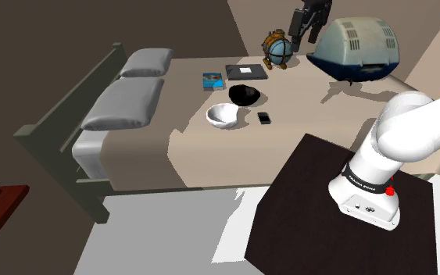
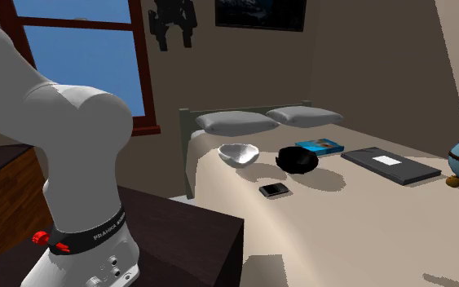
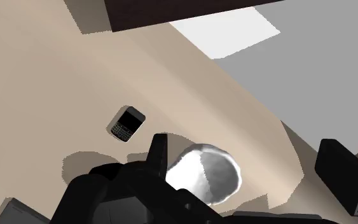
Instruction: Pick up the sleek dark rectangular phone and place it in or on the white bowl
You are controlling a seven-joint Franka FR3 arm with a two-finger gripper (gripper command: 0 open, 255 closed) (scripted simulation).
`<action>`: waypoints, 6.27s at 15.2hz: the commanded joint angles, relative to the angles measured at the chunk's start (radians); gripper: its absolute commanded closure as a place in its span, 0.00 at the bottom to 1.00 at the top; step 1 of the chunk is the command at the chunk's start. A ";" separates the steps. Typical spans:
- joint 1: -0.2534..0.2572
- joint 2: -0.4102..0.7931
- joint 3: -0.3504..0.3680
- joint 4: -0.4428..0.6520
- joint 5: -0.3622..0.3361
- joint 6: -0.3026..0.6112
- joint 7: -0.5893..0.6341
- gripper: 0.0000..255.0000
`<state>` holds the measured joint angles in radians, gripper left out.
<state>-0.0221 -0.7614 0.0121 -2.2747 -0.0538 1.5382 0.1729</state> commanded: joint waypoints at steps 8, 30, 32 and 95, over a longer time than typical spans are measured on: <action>-0.044 0.100 -0.044 -0.130 -0.029 0.228 0.021 0.00; -0.166 0.773 -0.194 -0.139 -0.038 0.906 0.056 0.00; -0.176 0.850 -0.202 -0.110 -0.019 0.952 0.049 0.00; -0.269 1.123 -0.228 0.150 0.077 0.955 0.013 1.00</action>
<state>-0.2950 0.3736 -0.2147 -2.1246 0.0267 2.5054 0.1815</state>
